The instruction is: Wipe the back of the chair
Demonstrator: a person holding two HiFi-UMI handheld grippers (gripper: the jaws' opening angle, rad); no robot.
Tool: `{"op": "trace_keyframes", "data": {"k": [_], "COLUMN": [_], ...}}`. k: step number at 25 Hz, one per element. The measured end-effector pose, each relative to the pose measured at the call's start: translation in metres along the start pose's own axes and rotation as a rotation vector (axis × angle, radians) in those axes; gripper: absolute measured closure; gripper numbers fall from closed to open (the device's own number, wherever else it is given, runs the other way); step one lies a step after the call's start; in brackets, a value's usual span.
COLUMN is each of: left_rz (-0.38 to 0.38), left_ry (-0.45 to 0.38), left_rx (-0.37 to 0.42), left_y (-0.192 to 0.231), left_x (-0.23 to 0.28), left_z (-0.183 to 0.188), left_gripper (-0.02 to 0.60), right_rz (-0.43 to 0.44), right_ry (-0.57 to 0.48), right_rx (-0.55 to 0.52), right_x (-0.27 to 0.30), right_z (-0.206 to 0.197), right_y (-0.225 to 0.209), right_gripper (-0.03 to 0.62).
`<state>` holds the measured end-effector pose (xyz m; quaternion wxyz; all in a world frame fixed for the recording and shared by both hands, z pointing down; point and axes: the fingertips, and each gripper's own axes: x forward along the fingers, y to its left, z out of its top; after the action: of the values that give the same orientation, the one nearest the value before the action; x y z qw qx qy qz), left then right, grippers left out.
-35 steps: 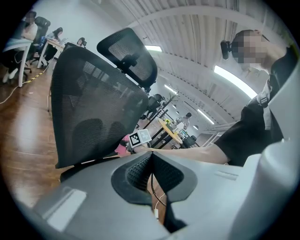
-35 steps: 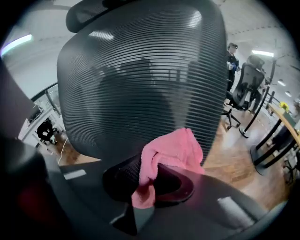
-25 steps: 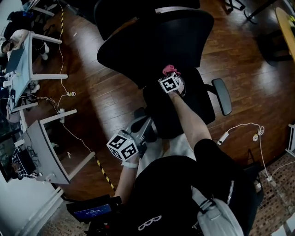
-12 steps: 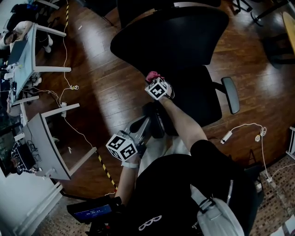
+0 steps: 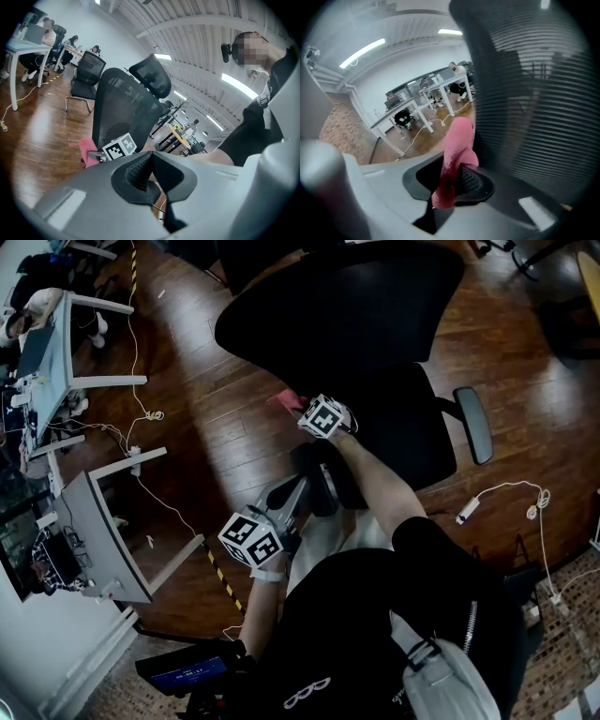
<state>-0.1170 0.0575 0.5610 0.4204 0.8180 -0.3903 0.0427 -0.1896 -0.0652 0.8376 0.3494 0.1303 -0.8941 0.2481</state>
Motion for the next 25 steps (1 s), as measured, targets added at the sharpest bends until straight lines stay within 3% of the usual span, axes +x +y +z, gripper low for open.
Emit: {"op": "trace_keyframes", "data": {"k": [4, 13, 17, 21, 25], "left_rz": [-0.011, -0.058, -0.08, -0.107, -0.144], "left_ry": [0.016, 0.057, 0.077, 0.102, 0.117], "left_rx": [-0.002, 0.036, 0.05, 0.067, 0.089], "left_y": [-0.012, -0.052, -0.07, -0.092, -0.115], "left_x": [0.015, 0.071, 0.098, 0.126, 0.152], "left_z": [0.0, 0.004, 0.002, -0.007, -0.007], "left_gripper": [0.589, 0.589, 0.589, 0.589, 0.589], "right_rz": [-0.188, -0.342, -0.448, -0.507, -0.61], "right_ry": [0.004, -0.004, -0.017, -0.023, -0.094], "right_rx": [0.136, 0.22, 0.345, 0.398, 0.535], "right_x": [-0.044, -0.137, -0.192, -0.236, -0.29], "right_z": [-0.022, -0.071, -0.099, -0.128, -0.152], "right_y": [-0.082, -0.185, -0.234, -0.267, -0.303], "right_gripper": [0.546, 0.546, 0.546, 0.546, 0.546]}}
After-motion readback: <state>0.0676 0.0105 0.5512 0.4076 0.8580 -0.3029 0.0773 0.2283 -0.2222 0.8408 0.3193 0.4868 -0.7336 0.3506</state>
